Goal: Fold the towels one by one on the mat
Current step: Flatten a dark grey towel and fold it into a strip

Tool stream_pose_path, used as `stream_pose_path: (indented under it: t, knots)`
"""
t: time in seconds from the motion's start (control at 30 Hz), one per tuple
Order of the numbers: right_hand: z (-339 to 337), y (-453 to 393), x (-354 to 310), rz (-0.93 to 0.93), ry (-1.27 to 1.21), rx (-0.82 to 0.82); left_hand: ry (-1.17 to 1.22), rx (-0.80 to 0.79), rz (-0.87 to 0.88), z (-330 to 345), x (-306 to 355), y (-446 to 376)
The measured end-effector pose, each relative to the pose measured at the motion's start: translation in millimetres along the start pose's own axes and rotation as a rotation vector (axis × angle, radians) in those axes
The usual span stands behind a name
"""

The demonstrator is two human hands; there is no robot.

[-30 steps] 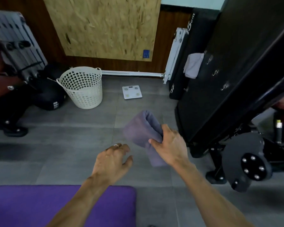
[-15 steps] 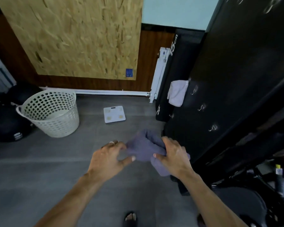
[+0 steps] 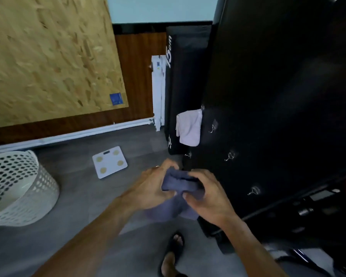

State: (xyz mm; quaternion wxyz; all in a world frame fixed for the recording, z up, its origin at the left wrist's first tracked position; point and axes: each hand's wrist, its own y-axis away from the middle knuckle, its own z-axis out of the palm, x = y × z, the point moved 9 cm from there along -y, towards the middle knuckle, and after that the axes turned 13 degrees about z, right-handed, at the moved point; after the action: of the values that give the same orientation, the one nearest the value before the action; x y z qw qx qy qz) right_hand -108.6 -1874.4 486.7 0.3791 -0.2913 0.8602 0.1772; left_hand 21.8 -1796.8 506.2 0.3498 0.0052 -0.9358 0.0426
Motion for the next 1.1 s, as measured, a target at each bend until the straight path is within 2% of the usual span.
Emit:
stream_pose_path:
  t: [0.13, 0.23, 0.3, 0.37, 0.43, 0.7, 1.0, 1.1]
  knots:
    - [6.5, -55.2, 19.6, 0.102, -0.153, -0.012, 0.053, -0.098, -0.018, 2.8, -33.8, -71.6]
    - [2.7, -96.0, 40.8, 0.232, -0.274, 0.049, 0.149, -0.228, -0.079, 4.1, -61.0, -117.6]
    - [-4.5, -112.9, 57.9, 0.311, -0.372, 0.134, 0.296, -0.311, -0.141, 6.8, -74.2, -145.7]
    - [-11.9, -127.4, 74.6, 0.399, -0.454, 0.22, 0.54, -0.36, -0.249, 14.5, -86.7, -174.6]
    - [-13.7, -141.1, 93.5, 0.506, -0.559, 0.283, 0.65, -0.41, -0.318, 23.1, -97.2, -204.8]
    - [4.6, -171.2, 151.4, 0.856, -0.734, 0.681, 0.712, -0.64, -0.255, 72.5, -133.2, -300.7]
    - [26.3, -185.3, 174.1, 1.047, -0.678, 1.002, 0.599, -0.65, -0.3, 117.3, -178.7, -343.3]
    - [36.8, -191.6, 184.6, 1.137, -0.687, 1.023, 0.613, -0.623, -0.351, 132.9, -188.2, -345.3]
